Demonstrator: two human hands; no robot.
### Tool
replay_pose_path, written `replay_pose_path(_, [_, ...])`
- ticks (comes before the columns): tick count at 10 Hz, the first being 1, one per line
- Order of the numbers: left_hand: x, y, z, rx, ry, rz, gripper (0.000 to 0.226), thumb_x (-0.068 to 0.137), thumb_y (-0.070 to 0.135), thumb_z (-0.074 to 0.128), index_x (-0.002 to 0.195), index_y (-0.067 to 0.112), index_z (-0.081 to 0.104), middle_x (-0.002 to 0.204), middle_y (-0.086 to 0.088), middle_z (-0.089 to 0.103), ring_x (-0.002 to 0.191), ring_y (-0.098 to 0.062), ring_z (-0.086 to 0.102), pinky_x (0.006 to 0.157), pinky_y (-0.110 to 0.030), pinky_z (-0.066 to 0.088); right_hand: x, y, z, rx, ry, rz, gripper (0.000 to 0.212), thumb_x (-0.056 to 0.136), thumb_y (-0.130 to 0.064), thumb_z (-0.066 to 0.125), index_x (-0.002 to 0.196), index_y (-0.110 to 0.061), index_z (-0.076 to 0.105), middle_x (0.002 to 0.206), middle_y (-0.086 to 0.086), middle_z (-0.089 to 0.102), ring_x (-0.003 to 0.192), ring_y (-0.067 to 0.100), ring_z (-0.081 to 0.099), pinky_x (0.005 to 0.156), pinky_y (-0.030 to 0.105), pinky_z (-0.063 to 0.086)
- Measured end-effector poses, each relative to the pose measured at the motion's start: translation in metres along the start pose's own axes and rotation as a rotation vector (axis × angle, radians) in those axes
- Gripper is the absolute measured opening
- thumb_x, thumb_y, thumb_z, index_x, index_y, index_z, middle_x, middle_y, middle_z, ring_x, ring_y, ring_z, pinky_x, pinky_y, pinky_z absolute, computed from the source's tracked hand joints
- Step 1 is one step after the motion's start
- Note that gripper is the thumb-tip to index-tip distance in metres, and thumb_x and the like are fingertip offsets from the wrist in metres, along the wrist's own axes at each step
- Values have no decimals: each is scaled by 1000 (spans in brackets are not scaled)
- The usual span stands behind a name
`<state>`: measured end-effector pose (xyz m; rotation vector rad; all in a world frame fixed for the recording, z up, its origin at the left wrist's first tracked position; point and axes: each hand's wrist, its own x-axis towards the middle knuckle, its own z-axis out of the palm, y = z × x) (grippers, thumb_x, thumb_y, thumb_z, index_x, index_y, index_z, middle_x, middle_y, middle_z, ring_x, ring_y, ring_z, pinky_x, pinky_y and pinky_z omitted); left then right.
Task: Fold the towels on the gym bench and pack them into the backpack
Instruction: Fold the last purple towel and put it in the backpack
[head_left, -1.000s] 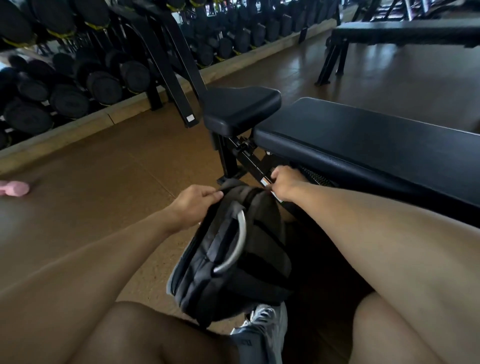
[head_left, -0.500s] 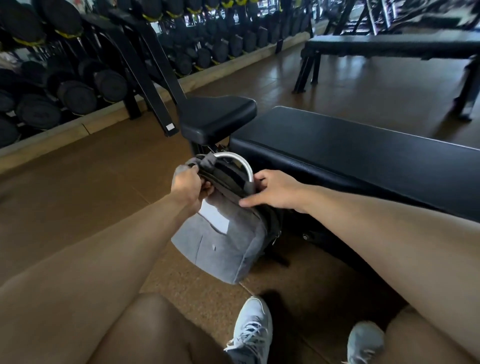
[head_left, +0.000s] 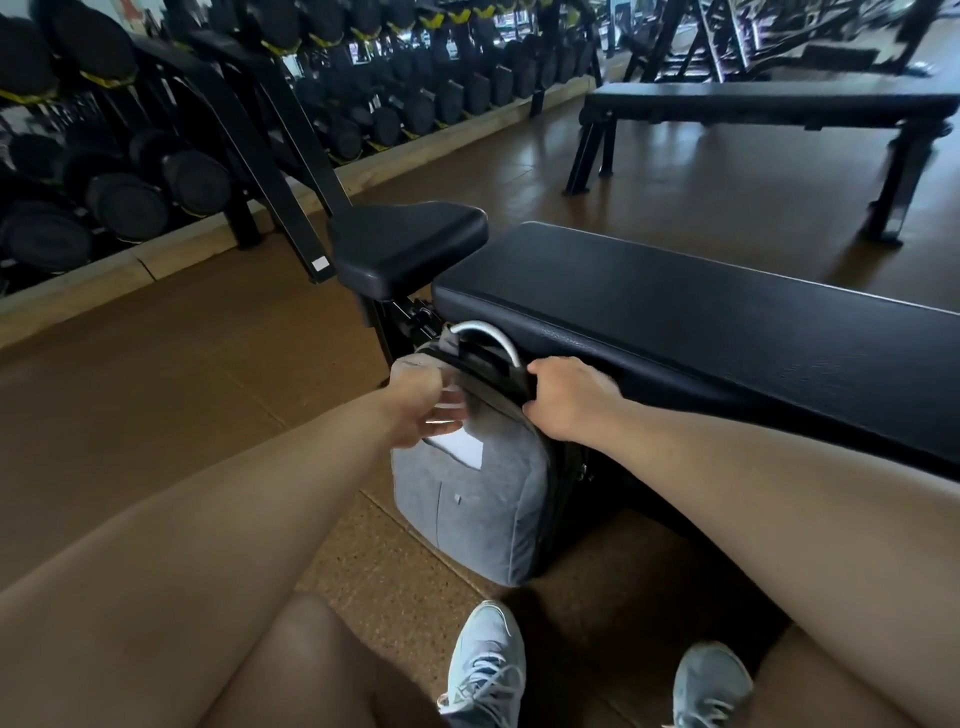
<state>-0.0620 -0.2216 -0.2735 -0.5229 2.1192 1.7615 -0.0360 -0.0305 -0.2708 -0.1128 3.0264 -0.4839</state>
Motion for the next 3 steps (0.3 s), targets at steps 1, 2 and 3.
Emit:
replay_pose_path(1, [0, -1, 6, 59, -25, 8, 27, 102, 28, 55, 115, 8, 67, 108, -9, 71, 92, -24, 70, 78, -37, 58, -3, 6, -8, 29, 3, 5, 41, 88, -26, 62, 128, -23, 62, 129, -1, 64, 121, 27, 59, 94, 41, 52])
replay_pose_path(2, [0, 0, 8, 68, -25, 60, 28, 103, 31, 56, 120, 12, 68, 111, -5, 73, 93, -22, 73, 71, -35, 57, -8, 11, -20, 117, 28, 16, 42, 89, -30, 63, 131, -30, 63, 131, -7, 64, 122, 22, 60, 97, 38, 51])
replay_pose_path(3, [-3, 6, 8, 17, -6, 122, 28, 102, 32, 60, 122, 14, 66, 114, -7, 74, 96, -22, 75, 74, -35, 60, -14, 22, -43, 310, 161, -14, 39, 90, -33, 68, 129, -32, 66, 124, -10, 69, 119, 14, 63, 104, 35, 49])
